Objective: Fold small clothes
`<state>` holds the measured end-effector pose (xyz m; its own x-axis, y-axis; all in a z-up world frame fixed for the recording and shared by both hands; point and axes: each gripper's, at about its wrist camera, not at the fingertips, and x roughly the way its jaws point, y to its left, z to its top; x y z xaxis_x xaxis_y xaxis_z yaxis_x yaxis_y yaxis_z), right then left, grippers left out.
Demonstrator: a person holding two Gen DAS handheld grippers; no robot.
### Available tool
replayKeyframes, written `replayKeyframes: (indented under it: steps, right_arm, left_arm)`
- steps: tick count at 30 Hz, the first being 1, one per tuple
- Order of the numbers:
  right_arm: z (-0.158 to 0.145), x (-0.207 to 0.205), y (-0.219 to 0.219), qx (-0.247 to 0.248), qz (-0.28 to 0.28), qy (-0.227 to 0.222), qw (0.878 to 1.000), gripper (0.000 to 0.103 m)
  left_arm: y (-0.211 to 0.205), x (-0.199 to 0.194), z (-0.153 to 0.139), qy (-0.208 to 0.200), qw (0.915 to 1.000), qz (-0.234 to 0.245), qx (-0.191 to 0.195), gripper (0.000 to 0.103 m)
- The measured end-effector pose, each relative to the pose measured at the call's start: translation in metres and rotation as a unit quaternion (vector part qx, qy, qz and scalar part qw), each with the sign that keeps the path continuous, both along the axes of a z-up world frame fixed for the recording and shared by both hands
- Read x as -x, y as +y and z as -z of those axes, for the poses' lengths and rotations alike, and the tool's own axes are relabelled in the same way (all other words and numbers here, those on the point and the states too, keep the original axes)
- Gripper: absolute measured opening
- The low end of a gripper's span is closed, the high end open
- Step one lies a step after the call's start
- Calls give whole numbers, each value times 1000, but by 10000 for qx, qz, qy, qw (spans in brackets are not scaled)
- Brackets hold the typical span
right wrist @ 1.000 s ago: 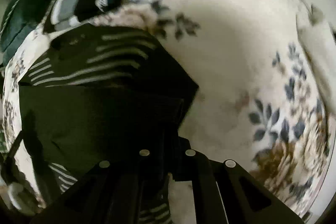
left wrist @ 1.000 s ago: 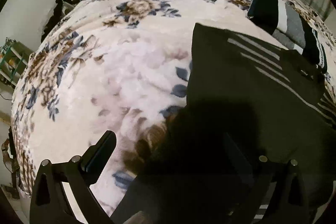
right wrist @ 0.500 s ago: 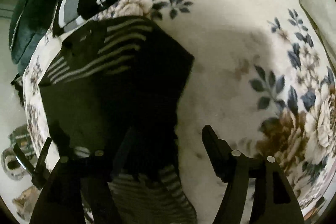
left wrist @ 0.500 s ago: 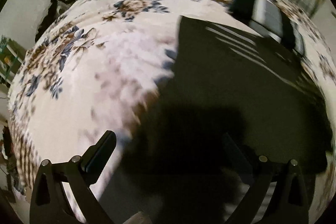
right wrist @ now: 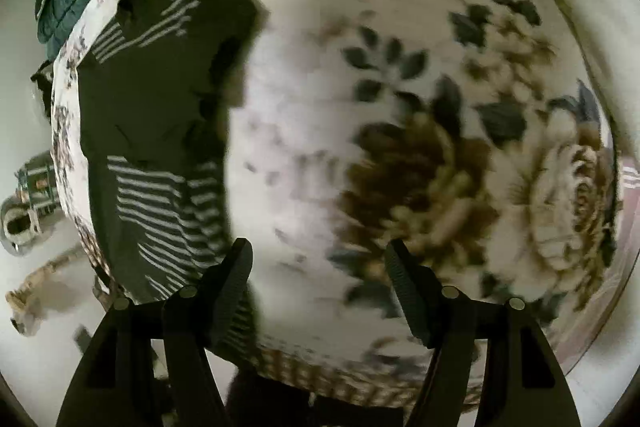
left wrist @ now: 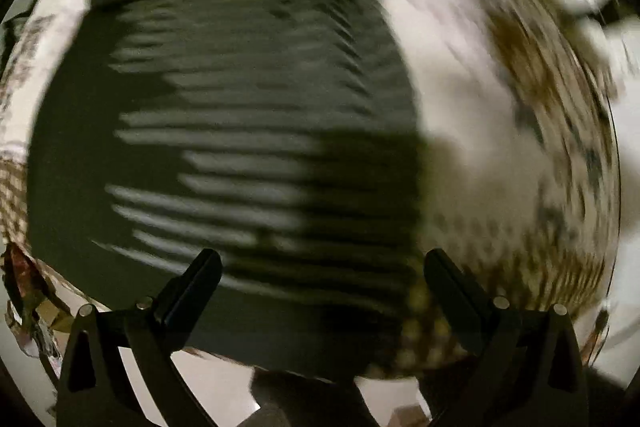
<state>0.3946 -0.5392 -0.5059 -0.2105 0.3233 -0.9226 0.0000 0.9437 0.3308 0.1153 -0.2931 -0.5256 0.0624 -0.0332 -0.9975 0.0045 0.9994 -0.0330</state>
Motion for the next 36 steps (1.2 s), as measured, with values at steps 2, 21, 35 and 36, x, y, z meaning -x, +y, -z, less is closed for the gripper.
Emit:
replayKeyframes:
  steps: [2, 21, 35, 36]
  right_arm:
    - [10, -7, -11, -121, 28, 24, 9999, 71]
    - [135, -174, 88, -2226, 1533, 594, 9610, 9]
    - [-31, -208, 230, -1077, 541, -175, 9926, 6]
    - [-41, -211, 253, -1001, 435, -241, 9937, 6]
  left_arm:
    - [-22, 8, 19, 103, 9996, 184, -166, 103]
    - [26, -10, -39, -727, 9943, -618, -480, 4]
    - [179, 3, -105, -1224, 9639, -2298, 549, 4]
    - [194, 5, -104, -1210, 9605, -2419, 659, 4]
